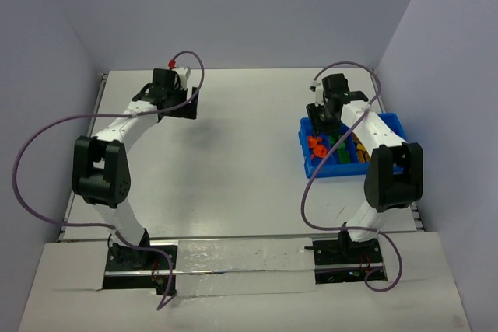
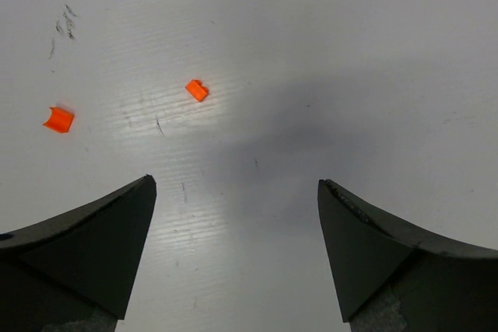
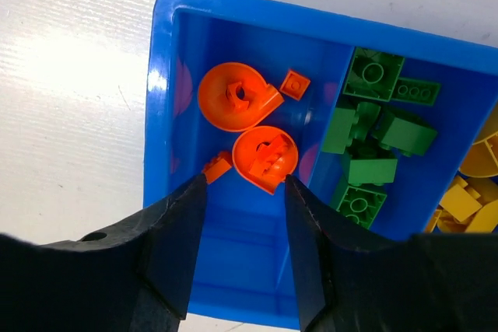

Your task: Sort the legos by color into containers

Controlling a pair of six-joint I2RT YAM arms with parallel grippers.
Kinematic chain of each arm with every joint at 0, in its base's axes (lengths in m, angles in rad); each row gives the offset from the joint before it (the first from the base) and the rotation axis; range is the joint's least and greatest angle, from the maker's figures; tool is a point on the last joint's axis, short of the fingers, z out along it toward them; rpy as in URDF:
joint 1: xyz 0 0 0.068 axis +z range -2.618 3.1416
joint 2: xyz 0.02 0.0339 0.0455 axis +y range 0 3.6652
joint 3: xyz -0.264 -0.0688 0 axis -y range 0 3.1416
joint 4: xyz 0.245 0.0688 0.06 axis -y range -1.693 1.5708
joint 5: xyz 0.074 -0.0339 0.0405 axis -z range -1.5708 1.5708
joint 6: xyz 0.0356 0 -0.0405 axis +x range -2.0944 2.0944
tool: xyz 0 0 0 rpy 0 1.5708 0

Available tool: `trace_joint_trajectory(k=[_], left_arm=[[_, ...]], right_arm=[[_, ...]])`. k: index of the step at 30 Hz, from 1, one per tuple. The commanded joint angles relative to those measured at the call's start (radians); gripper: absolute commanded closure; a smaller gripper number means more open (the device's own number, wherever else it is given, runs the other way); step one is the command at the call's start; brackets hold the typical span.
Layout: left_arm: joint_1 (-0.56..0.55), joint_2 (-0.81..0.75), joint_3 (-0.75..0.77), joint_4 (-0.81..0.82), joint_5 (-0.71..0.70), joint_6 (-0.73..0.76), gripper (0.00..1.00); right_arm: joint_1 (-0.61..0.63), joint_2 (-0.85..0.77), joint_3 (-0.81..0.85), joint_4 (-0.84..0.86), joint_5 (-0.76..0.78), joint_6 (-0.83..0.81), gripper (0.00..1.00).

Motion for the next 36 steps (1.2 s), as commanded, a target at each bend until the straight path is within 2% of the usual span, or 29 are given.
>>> trace_joint_trajectory(k=[1, 7, 8, 9, 15, 18, 24, 29, 36], left_arm=[[0.026, 0.071, 0.113, -0.031, -0.011, 0.043, 0.10], [0.053, 0.185, 0.208, -0.061, 0.025, 0.114, 0.28], [0.055, 0.218, 0.232, -0.071, 0.028, 0.131, 0.31], [0.055, 0.237, 0.247, -0.076, 0.029, 0.148, 0.34], [0.082, 0.317, 0.302, -0.067, 0.116, 0.320, 0.35], [0.105, 0.366, 0.391, -0.141, 0.184, 0.450, 0.36], [0.146, 0.467, 0.520, -0.289, 0.334, 0.589, 0.39], [0.151, 0.505, 0.535, -0.346, 0.416, 0.660, 0.43], [0.159, 0.525, 0.520, -0.340, 0.511, 0.688, 0.43]], right_arm=[[-0.001, 0.006, 0.066, -0.023, -0.002, 0.003, 0.44], [0.012, -0.027, 0.142, -0.068, -0.071, 0.034, 0.29], [0.020, -0.035, 0.157, -0.075, -0.077, 0.040, 0.22], [0.024, -0.038, 0.173, -0.080, -0.084, 0.046, 0.10], [0.040, -0.041, 0.215, -0.105, -0.121, 0.063, 0.07], [0.040, -0.034, 0.219, -0.109, -0.130, 0.067, 0.07], [0.041, -0.023, 0.220, -0.112, -0.143, 0.075, 0.07], [0.040, -0.010, 0.232, -0.122, -0.149, 0.077, 0.07], [0.040, 0.002, 0.239, -0.126, -0.149, 0.077, 0.07]])
